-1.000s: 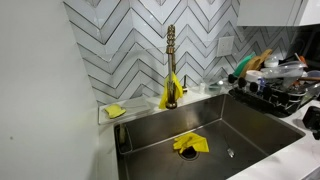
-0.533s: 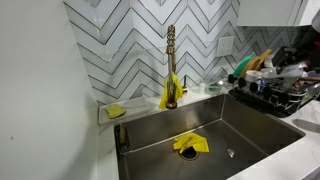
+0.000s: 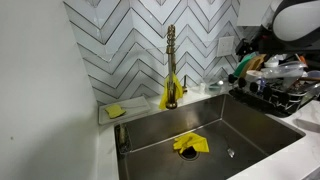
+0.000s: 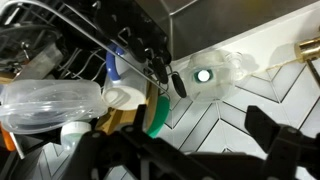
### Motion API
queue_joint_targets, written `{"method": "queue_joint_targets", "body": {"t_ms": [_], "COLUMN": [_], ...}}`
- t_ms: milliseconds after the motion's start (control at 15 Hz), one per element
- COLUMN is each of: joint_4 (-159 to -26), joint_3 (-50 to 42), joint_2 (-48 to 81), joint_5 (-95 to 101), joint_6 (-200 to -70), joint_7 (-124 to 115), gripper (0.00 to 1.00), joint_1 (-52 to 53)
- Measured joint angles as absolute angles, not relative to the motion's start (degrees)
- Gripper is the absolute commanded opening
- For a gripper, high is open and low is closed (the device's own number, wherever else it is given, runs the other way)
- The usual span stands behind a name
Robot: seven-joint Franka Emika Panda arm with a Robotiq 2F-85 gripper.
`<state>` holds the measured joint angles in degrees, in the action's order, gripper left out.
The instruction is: Remove the green bottle from the clear bowl on the right of the tap and move it backwards on the sink edge, pick up the clear bowl to the right of the tap and put it in the clear bowl which is in the dishes drying rack
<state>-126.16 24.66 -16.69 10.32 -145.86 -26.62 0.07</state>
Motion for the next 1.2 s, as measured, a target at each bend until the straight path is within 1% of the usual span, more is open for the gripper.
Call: {"method": "queue_joint_targets", "body": {"t_ms": [200, 600, 933, 1200], "joint_4": [-122.8, -122.2, -120.3, -113.9], "joint_3": [24.7, 24.7, 22.1, 21.0], "joint_2": [-11.9, -11.7, -8.7, -1.9], "joint_5": [11.6, 11.7, 11.7, 14.1], "joint_6": [-146.2, -146.2, -146.1, -140.6], "joint_7": [-27.2, -27.3, -25.9, -24.2], "gripper": [1.0, 1.0, 1.0, 1.0], "joint_1": [-0.1, -0.1, 2.3, 4.7]}}
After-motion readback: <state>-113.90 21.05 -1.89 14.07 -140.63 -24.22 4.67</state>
